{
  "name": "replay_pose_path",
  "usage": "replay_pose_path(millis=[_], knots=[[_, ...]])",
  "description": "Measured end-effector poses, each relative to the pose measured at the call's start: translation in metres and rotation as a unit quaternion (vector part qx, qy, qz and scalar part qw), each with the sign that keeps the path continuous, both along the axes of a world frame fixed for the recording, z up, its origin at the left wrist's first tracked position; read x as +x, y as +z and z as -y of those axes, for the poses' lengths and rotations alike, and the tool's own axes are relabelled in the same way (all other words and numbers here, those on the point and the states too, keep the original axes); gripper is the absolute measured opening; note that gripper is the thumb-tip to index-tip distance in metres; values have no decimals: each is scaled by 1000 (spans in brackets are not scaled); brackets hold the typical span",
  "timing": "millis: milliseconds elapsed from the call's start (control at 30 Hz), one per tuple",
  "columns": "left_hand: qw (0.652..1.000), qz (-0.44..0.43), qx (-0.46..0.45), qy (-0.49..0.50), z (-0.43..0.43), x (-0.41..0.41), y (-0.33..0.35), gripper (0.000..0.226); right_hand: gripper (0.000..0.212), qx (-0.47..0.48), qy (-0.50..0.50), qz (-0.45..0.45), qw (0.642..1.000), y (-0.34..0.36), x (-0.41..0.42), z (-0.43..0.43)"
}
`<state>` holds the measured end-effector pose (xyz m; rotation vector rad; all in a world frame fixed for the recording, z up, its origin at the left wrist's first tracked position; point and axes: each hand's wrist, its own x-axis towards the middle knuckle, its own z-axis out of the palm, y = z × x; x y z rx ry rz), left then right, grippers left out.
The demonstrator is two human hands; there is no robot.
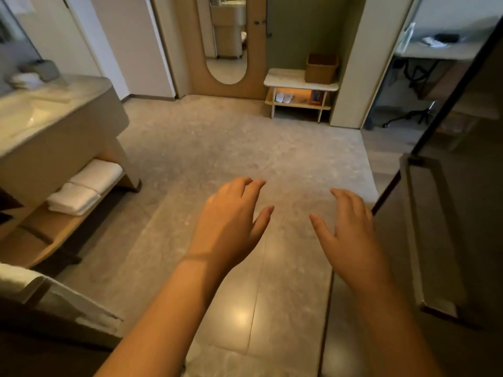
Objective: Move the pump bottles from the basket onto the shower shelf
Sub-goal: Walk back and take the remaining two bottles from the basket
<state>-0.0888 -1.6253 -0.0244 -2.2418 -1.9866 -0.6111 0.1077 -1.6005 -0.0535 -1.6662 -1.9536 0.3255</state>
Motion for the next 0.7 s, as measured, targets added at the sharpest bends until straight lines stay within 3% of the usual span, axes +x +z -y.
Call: replay_pose_path(millis=[333,700], knots=[[997,-9,-42,57,-91,-8,-24,60,64,-51,43,3,998,-15,-28,-106],[999,34,-14,39,-270,-58,-40,51,61,-6,32,-9,999,-21,-60,-276]])
